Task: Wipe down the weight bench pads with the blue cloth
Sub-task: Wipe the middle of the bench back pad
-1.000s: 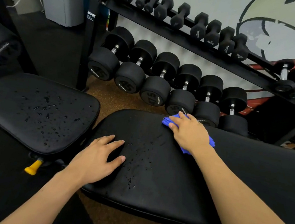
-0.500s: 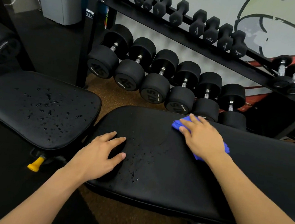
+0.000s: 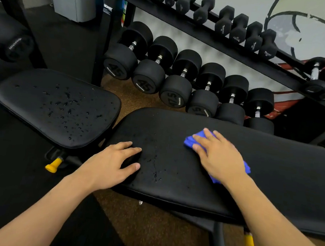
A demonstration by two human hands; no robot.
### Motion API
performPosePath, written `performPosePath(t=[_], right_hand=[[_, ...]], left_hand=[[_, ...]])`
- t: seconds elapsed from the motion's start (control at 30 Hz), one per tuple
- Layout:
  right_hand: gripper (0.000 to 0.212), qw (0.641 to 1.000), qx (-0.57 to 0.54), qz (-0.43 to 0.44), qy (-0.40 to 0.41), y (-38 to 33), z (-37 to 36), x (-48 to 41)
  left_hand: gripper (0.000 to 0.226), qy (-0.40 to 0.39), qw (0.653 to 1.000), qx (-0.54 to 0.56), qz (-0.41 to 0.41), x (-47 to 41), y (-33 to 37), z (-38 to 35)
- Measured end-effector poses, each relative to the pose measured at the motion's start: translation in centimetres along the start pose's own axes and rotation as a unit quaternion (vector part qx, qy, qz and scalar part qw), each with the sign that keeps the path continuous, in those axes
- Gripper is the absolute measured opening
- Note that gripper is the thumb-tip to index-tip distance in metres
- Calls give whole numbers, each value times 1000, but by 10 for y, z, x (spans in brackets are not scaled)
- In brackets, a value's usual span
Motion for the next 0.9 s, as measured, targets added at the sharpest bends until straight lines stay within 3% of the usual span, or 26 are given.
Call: performPosePath(t=[0.1, 0.27, 0.37, 0.5, 0.57, 0.73, 0.8, 0.9], right_hand=[[47, 1000, 8, -19, 13, -28, -7, -18], [52, 985, -20, 169, 21, -84, -7, 73], [50, 992, -9, 124, 24, -27, 3, 75], [47, 999, 25, -40, 15, 17, 1, 27], [43, 998, 41, -32, 36, -15, 1, 20], [43, 987, 18, 149, 51, -94, -8, 81], [47, 988, -8, 154, 32, -76, -4, 96], [45, 997, 11, 70, 28, -33, 3, 70]], left_hand=[[61, -5, 1000, -5, -7, 8, 0, -6], [60, -10, 1000, 2, -10, 14, -1, -6], [59, -6, 1000, -1, -7, 14, 0, -7], [59, -8, 1000, -9, -3, 13, 2, -9], [59, -11, 1000, -9, -1, 12, 3, -9], [60, -32, 999, -21, 3, 7, 1, -8], [59, -32, 999, -20, 4, 8, 1, -8], [58, -24, 1000, -14, 6, 12, 1, -9]])
Point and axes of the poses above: each hand's wrist, its own x-axis away from the middle knuckle, its own z-axis out of the back of the hand, y = z × x, the point moved 9 cm from there along -x, towards the middle knuckle, and after that the axes turned 2 degrees about -z, right-handed, at the moved point
